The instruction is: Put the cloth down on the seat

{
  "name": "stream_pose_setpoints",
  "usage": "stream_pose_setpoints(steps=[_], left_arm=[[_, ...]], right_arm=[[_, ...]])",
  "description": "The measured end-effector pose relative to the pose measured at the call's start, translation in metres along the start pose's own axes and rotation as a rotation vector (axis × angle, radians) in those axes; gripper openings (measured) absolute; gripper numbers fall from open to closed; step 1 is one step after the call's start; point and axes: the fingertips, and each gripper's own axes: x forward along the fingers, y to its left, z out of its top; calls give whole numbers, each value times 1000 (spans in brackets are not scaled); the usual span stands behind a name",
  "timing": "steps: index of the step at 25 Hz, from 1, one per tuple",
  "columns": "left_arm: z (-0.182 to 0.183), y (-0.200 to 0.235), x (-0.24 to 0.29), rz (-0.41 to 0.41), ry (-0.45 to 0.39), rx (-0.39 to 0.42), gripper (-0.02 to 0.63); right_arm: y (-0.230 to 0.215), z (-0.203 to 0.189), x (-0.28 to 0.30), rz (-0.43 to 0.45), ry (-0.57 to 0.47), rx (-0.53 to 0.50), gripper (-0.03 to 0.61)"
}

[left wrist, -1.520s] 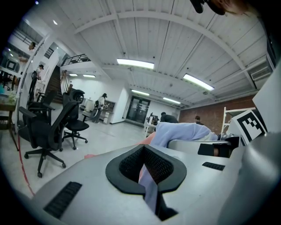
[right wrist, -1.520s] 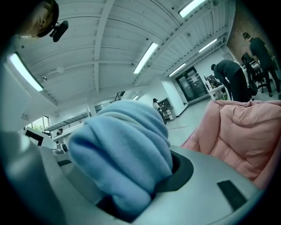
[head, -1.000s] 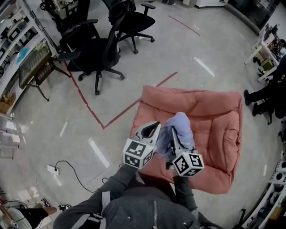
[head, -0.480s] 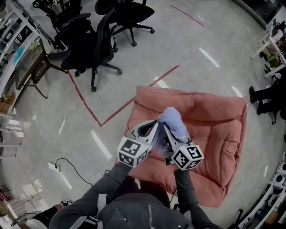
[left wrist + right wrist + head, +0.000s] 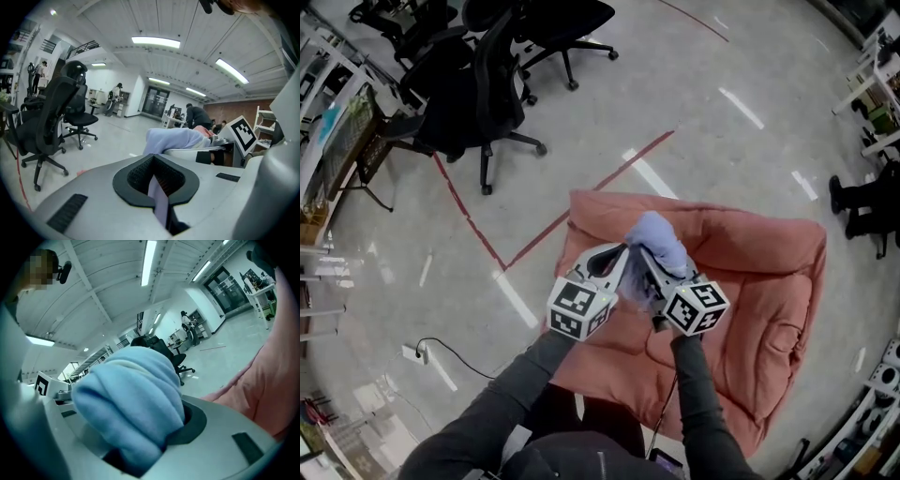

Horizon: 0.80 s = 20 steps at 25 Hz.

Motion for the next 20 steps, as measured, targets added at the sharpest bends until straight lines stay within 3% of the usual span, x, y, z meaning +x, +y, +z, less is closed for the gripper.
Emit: stream_pose_setpoints(steps=[12, 16, 20], left_arm=[[-8, 44, 83, 13, 56, 30, 8], [-19, 53, 103, 15, 114, 52, 8], [-21, 60, 119, 10, 131, 17, 8]], right_arm=[[-68, 19, 69, 132, 95, -55, 189], [-99, 23, 85, 74, 135, -112, 189], [-126, 23, 95, 14, 151, -116, 189]])
